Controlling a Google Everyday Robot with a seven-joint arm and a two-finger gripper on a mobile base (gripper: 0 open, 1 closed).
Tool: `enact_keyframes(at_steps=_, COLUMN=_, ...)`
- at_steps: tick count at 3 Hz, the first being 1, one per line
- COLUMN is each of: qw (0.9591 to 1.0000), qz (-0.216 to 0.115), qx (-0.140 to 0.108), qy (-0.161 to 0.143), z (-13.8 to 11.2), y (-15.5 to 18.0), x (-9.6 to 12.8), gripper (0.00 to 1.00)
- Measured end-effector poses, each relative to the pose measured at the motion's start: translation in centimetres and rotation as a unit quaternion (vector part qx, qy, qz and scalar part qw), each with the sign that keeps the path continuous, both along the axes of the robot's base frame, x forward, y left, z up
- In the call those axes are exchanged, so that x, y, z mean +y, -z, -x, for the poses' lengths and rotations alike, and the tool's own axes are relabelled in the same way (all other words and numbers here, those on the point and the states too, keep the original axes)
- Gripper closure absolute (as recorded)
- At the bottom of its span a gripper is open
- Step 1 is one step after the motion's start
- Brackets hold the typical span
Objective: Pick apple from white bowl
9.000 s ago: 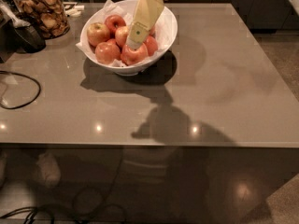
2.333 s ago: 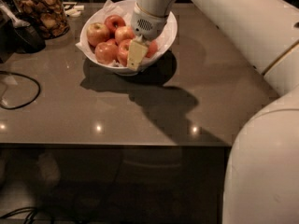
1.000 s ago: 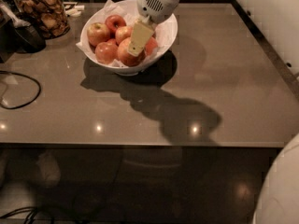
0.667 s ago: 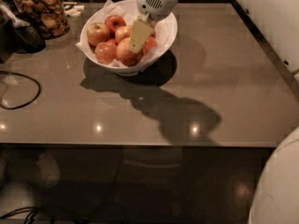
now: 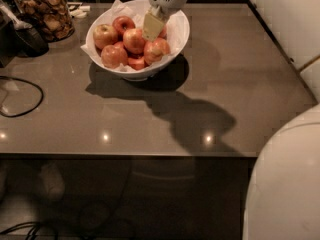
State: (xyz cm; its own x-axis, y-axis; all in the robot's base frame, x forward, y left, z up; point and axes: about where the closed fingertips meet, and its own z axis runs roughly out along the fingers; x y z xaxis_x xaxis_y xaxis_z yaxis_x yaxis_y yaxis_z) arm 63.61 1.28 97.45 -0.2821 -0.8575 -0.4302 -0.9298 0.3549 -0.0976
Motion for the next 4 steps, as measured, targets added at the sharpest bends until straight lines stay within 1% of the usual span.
enact_keyframes(at_steps=1, qw=1.0000, qz=-0.001, qx=-0.002, qy=0.001, z=-0.12, y=-0.18, x=-0.01, gripper=0.81)
enact_keyframes(at_steps=4, qw=1.0000, qz=-0.001, qx=-0.002, qy=0.001, z=-0.12, y=-0.18, x=-0.01, gripper=0.12)
